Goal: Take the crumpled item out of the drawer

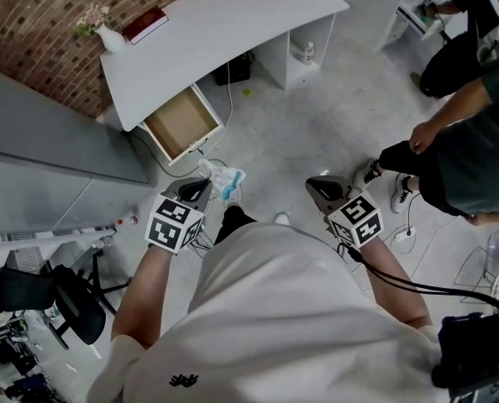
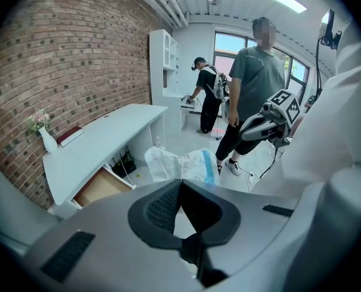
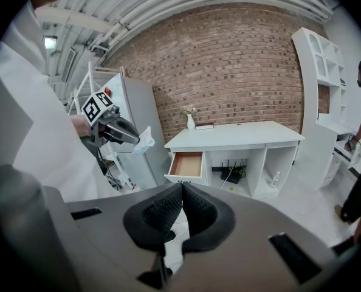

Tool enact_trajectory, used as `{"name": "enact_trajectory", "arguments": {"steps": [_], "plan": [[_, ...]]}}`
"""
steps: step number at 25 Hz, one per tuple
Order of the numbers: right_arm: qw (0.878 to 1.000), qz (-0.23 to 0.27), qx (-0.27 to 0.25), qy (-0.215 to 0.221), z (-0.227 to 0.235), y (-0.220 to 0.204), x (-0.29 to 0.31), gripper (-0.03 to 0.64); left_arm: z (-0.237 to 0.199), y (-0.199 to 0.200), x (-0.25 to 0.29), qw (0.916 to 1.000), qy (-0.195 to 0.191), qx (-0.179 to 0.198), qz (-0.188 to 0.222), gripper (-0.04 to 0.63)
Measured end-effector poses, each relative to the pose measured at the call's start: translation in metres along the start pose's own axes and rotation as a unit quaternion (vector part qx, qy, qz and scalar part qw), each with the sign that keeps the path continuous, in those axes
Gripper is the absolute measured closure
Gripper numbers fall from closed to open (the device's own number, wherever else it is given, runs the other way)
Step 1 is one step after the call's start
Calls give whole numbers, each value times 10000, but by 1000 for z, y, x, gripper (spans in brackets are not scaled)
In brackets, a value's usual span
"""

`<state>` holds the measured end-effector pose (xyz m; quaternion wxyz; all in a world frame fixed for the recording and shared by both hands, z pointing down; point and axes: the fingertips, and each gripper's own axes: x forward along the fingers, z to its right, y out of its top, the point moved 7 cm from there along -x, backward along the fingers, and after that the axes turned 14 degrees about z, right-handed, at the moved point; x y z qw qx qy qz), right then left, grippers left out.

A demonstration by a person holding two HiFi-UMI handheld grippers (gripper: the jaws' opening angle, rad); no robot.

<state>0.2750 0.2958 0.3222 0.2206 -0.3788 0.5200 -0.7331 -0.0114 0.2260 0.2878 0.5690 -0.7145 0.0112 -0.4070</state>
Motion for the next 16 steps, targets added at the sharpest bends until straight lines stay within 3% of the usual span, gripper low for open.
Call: {"name": "enact_trajectory", "arguments": {"steps": [16], "plan": [[10000, 28, 7, -9, -3, -3, -2, 588, 2, -5, -1, 10000, -22, 44, -79, 572]]}}
